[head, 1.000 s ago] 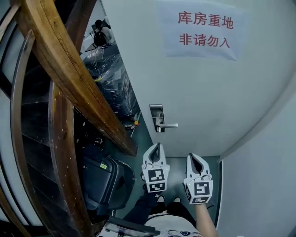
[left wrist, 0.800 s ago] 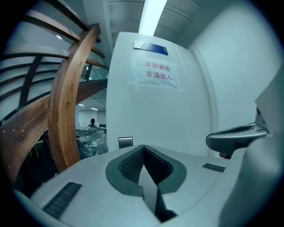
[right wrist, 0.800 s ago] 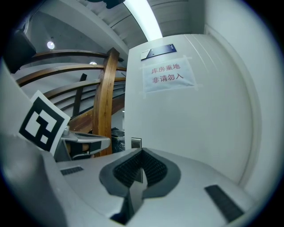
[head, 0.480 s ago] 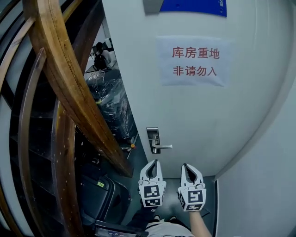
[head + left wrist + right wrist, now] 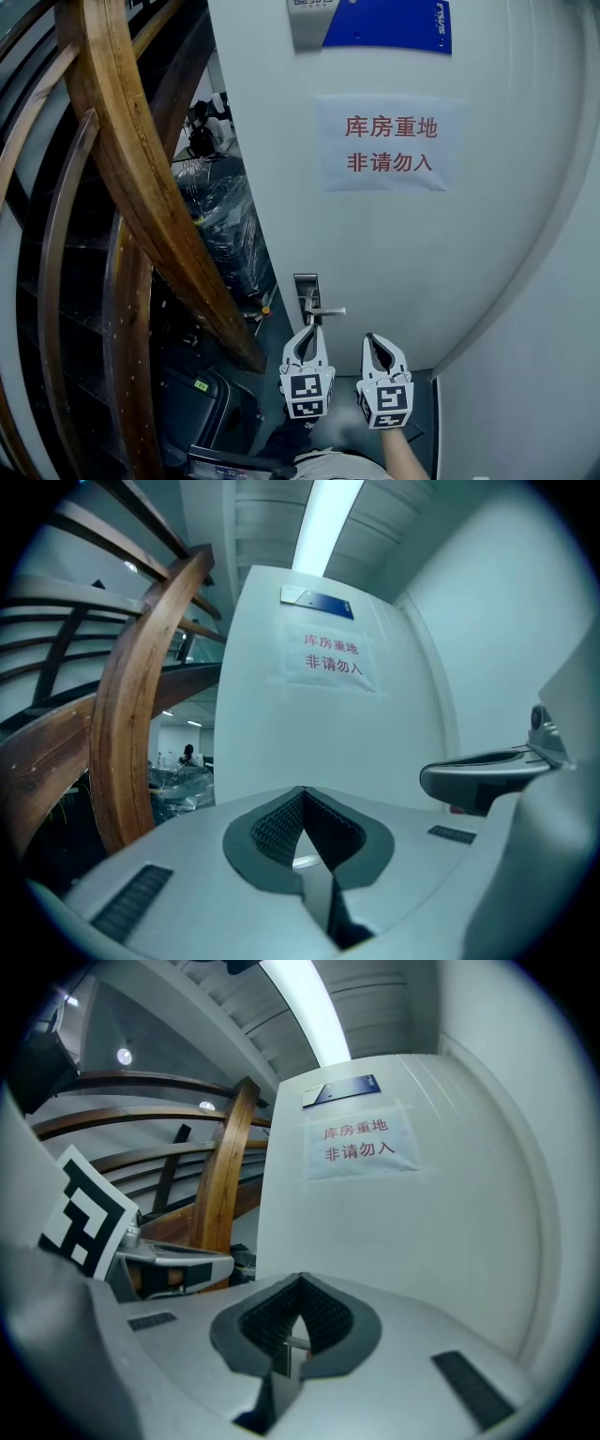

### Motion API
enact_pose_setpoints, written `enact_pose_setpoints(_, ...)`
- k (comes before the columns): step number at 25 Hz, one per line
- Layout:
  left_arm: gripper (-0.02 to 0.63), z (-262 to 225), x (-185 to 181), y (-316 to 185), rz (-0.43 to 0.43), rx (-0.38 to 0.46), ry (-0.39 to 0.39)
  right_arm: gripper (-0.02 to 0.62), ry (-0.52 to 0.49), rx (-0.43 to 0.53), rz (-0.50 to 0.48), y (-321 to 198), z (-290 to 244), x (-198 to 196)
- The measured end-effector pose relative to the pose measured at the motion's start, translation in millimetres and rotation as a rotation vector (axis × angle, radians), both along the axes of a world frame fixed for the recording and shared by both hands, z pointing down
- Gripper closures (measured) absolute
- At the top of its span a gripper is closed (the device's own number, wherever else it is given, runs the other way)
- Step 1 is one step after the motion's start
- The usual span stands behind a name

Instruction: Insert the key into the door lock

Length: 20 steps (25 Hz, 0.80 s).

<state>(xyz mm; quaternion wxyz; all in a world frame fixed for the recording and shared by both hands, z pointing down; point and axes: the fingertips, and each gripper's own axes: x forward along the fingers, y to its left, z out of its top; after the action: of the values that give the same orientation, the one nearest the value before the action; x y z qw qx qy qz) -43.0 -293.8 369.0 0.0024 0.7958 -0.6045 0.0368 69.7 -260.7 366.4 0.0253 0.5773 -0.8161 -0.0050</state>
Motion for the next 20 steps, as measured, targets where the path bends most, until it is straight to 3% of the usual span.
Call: enact_pose_setpoints(20,0.603,4.3,6.5,0.0,0.007,-0.008,-0.004,0.591,0.012,0.0,-0.001,-2.8,2.8,2.8)
